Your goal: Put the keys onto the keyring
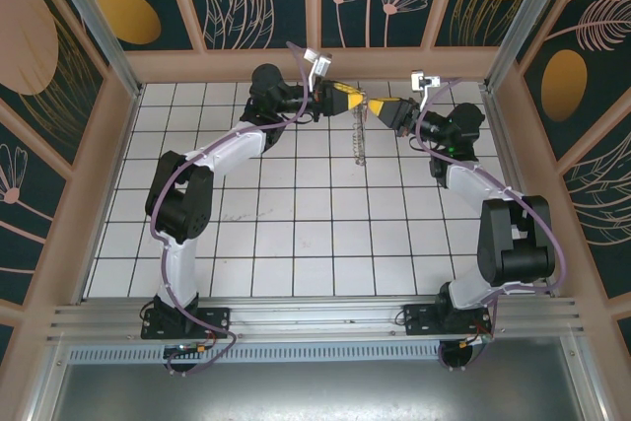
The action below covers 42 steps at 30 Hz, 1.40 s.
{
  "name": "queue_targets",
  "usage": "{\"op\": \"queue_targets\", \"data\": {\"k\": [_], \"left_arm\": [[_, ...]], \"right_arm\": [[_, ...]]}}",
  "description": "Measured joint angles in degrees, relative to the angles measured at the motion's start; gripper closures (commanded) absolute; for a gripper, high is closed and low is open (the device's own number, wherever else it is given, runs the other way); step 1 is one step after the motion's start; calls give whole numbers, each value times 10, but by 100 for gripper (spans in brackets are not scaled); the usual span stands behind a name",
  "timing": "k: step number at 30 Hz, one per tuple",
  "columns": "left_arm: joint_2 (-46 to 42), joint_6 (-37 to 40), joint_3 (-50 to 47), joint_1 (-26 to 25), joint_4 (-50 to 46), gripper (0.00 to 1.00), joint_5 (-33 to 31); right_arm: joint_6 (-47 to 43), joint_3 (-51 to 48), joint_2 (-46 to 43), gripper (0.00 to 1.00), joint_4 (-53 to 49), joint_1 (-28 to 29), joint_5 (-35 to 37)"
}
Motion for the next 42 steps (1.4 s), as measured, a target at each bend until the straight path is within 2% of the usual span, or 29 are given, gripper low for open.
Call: {"op": "queue_targets", "data": {"k": [22, 23, 26, 28, 35, 42], "left_arm": [[-4, -56, -25, -1, 87, 100, -17], [-4, -57, -26, -1, 87, 100, -18], [-4, -58, -29, -2, 88, 100, -25], [-4, -59, -30, -3, 88, 100, -33], [-9, -59, -33, -7, 94, 100, -54], [-10, -75, -51, -8, 110, 100, -85]], "right_arm": [[-45, -11, -18, 100, -54, 44, 29], [-49, -11, -18, 94, -57, 44, 30], [-57, -11, -20, 66, -73, 44, 30], [-68, -15, -26, 59, -93, 43, 28], [-110, -61, -118, 56, -176, 10, 30], [-113, -63, -178, 54, -192, -6, 56]]}}
